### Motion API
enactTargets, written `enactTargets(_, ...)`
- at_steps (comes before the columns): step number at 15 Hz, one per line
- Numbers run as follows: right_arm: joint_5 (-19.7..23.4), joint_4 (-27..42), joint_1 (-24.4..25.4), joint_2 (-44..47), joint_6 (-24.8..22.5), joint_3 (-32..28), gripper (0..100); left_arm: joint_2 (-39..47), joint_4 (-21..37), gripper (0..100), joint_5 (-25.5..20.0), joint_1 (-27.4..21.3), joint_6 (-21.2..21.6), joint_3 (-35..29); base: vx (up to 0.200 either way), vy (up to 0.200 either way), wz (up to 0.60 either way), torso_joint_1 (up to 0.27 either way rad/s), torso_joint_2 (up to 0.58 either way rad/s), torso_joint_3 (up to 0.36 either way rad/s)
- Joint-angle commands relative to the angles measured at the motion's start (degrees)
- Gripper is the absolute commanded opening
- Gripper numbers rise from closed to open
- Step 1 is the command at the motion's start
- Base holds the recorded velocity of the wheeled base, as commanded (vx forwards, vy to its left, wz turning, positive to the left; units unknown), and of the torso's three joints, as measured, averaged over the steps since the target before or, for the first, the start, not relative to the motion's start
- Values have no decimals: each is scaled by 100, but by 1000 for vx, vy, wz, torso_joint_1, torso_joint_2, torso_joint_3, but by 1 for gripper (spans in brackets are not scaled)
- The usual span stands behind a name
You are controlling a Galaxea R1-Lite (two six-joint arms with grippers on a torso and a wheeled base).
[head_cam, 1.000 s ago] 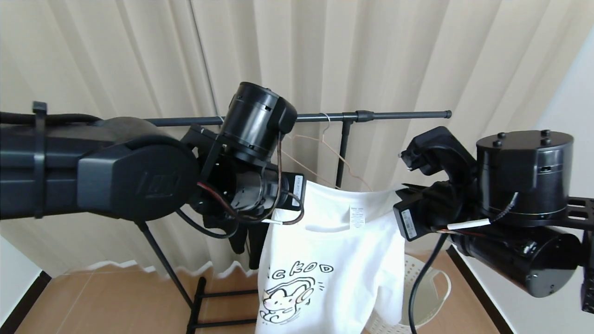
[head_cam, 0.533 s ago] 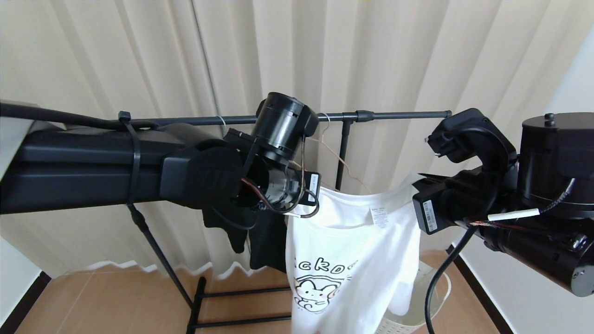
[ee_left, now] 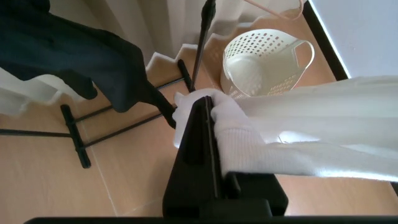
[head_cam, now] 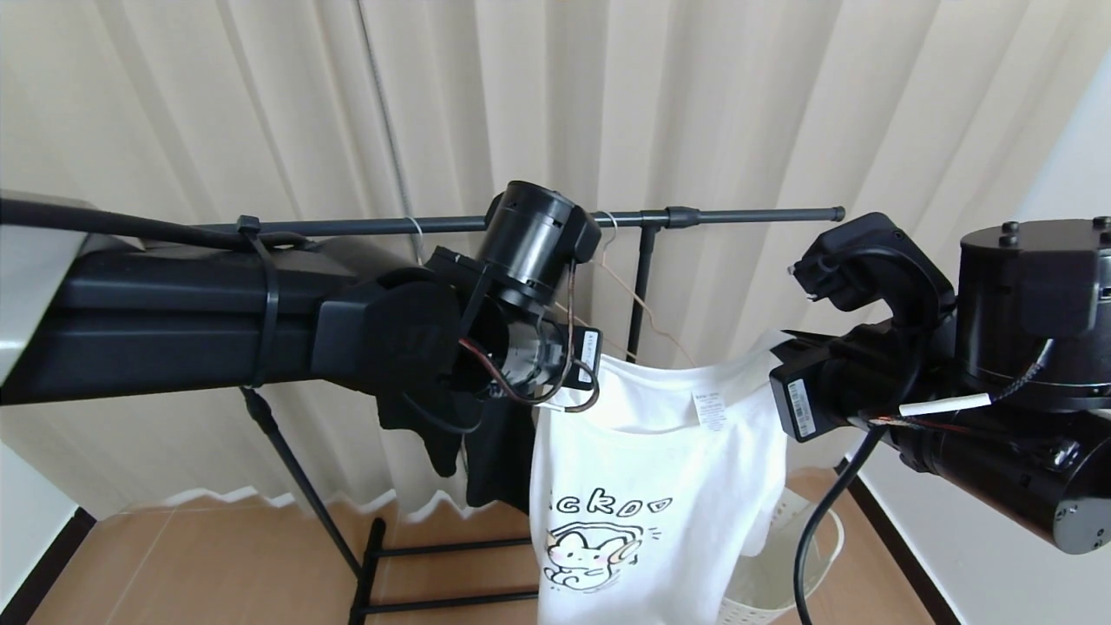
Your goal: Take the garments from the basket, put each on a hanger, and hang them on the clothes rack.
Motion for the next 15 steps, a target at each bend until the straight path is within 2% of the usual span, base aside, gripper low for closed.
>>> enactTargets(1,-1,-5,-14,24,-1,0,0,-87,6,0,4,-27,-3,63,0,0,0,0,0,0)
enactTargets(2,-1,-5,-23,24,-1,0,0,-87,6,0,4,-27,5,89,0,0,0,0,0,0)
enactTargets(3,-1,-5,-93,32,-1,0,0,-157,23,100,12,-36,5,116,0,0,0,0,0,0)
enactTargets(8,228,-58,-664,243,8,-53,0,-404,32,100,-40,-36,41,371,0,0,0,0,0,0)
enactTargets(10,228,-23,-796,182,-151,8,0,-527,41,100,-172,-36,14,406,0,0,0,0,0,0)
enactTargets(12,219,-49,-954,199,-344,114,0,-685,41,100,-752,-36,-21,503,0,0,0,0,0,0)
enactTargets(14,219,-49,-1104,314,-414,114,0,-1028,32,100,-1429,17,-12,863,0,0,0,0,0,0)
enactTargets(15,219,-49,-1121,322,-414,105,0,-1133,50,100,-1570,34,5,995,0,0,0,0,0,0)
